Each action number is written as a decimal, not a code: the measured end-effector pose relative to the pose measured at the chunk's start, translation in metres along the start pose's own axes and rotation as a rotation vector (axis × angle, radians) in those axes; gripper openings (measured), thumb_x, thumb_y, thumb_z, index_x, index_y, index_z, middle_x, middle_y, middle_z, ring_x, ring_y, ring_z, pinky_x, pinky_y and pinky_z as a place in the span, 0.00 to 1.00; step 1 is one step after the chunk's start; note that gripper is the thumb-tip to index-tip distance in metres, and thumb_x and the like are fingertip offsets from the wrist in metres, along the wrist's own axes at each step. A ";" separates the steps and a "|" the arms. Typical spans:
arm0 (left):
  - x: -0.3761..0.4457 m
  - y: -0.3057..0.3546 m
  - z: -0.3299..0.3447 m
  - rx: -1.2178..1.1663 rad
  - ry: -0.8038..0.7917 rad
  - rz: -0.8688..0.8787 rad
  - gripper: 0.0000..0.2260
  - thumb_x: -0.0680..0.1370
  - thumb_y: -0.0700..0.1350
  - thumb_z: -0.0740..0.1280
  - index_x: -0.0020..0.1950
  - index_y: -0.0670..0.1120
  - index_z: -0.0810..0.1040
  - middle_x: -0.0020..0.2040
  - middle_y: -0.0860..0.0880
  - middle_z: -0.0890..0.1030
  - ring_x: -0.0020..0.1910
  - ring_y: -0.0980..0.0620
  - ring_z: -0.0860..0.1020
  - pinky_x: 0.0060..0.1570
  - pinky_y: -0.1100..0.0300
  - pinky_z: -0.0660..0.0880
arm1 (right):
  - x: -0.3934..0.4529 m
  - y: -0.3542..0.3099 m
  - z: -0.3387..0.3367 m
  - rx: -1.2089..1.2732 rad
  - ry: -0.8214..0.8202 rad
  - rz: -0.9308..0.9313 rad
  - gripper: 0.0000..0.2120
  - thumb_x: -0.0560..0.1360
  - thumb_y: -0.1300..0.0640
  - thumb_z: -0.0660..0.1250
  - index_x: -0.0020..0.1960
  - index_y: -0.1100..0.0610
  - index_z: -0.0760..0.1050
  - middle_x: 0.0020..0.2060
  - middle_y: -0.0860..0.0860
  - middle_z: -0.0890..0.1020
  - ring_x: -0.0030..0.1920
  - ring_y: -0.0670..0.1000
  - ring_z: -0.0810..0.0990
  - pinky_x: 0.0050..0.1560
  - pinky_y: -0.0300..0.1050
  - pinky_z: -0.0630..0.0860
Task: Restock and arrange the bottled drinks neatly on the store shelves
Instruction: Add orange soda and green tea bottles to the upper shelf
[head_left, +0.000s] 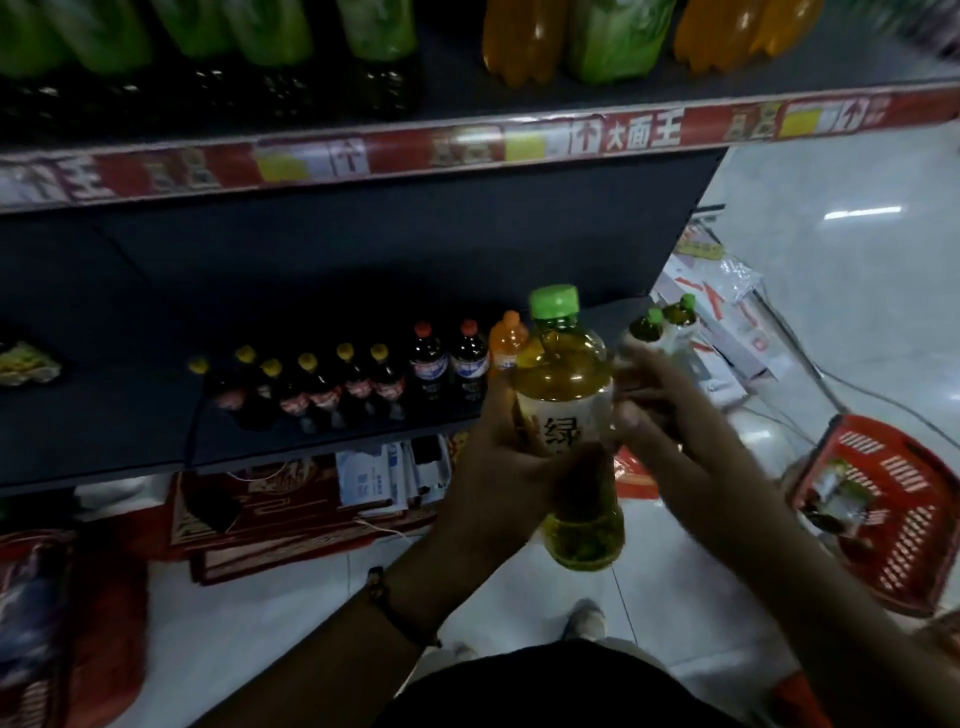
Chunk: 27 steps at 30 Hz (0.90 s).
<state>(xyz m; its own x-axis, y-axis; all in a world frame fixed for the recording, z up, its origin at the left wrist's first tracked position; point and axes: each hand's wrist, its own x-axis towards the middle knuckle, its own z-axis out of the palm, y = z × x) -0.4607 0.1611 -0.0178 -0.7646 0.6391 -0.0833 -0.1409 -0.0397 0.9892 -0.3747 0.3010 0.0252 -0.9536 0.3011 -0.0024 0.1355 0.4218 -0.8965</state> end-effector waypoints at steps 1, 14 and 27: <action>-0.006 0.004 -0.008 -0.018 0.017 -0.013 0.33 0.65 0.48 0.80 0.66 0.50 0.70 0.56 0.53 0.82 0.56 0.52 0.82 0.50 0.55 0.81 | -0.010 -0.001 0.013 0.154 -0.065 0.086 0.18 0.73 0.44 0.62 0.60 0.31 0.64 0.53 0.36 0.78 0.55 0.41 0.79 0.48 0.36 0.79; -0.029 0.067 -0.061 -0.073 0.129 -0.085 0.20 0.69 0.63 0.67 0.58 0.60 0.78 0.53 0.56 0.85 0.52 0.55 0.84 0.53 0.52 0.80 | -0.029 -0.025 0.076 0.543 -0.007 0.173 0.30 0.60 0.56 0.78 0.59 0.48 0.72 0.49 0.48 0.84 0.49 0.53 0.84 0.43 0.42 0.80; 0.045 0.155 -0.073 0.257 0.170 0.315 0.09 0.77 0.43 0.71 0.56 0.51 0.80 0.49 0.56 0.85 0.49 0.60 0.83 0.44 0.66 0.79 | 0.088 -0.065 0.031 0.397 0.059 -0.158 0.25 0.64 0.54 0.78 0.57 0.40 0.75 0.50 0.50 0.83 0.50 0.54 0.83 0.49 0.56 0.82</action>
<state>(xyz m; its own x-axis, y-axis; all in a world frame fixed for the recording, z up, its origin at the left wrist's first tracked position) -0.5627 0.1278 0.1227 -0.8411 0.4897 0.2296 0.2600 -0.0061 0.9656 -0.4756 0.2732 0.0695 -0.9356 0.3130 0.1636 -0.1360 0.1084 -0.9848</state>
